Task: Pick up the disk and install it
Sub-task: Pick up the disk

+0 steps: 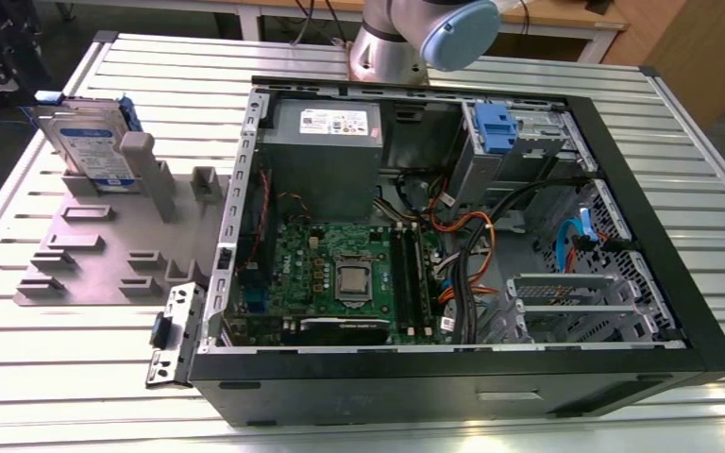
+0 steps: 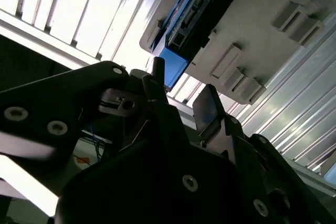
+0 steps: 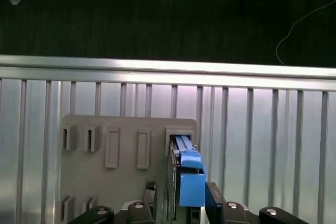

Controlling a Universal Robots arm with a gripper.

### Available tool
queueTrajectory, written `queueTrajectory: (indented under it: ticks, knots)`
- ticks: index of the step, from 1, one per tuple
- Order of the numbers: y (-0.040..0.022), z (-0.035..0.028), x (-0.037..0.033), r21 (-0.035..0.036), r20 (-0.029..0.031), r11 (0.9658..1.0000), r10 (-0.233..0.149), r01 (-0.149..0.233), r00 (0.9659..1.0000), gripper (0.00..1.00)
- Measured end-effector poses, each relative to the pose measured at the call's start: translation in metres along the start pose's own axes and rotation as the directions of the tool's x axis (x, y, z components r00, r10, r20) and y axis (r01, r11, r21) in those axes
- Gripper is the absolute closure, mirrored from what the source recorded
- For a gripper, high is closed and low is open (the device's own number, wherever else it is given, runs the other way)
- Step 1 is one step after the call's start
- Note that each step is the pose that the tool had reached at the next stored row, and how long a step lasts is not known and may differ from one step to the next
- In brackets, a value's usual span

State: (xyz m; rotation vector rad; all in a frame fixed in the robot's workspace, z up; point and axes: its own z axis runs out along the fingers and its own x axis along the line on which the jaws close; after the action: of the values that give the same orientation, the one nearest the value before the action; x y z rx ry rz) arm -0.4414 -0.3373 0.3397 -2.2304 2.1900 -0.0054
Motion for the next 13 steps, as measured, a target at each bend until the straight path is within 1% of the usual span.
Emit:
queueTrajectory:
  ticks: [13]
  knots:
    - [-0.0001,0.0006,0.0000,0.0003,0.0000,1.0000,0.003,-0.003,1.0000,0.51]
